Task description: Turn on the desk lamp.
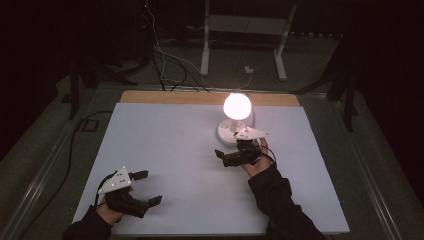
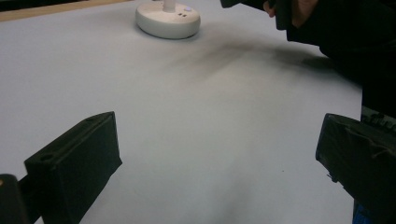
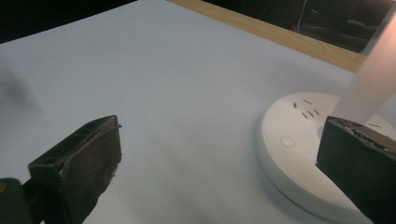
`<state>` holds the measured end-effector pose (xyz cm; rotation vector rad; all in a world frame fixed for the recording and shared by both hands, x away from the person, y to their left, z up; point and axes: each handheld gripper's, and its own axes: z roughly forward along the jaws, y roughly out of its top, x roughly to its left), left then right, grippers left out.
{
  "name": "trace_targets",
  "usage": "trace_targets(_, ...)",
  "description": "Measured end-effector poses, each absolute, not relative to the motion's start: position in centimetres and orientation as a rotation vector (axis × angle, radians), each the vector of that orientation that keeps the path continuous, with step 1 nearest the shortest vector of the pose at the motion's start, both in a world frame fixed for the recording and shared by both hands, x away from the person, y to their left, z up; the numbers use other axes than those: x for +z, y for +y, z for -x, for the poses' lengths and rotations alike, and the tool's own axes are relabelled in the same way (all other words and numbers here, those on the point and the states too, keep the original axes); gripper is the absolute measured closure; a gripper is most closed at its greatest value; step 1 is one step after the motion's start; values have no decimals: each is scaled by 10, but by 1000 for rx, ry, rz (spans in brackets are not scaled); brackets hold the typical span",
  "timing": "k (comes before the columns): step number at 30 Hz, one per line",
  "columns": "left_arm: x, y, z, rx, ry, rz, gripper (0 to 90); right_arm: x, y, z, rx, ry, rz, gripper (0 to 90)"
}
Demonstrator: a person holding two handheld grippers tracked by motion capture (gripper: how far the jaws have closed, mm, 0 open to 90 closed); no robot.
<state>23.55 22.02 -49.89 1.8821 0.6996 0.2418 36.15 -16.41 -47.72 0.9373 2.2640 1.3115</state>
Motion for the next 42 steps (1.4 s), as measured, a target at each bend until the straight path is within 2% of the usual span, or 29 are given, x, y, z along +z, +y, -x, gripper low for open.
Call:
trace_targets(16, -499, 220, -236, 243, 704, -1881, 3, -475, -213, -337, 1288, 2293, -1003, 0)
trace_targets(42, -500, 219, -236, 246, 703, -1892, 3, -492, -287, -266, 1252, 2295, -1083, 0)
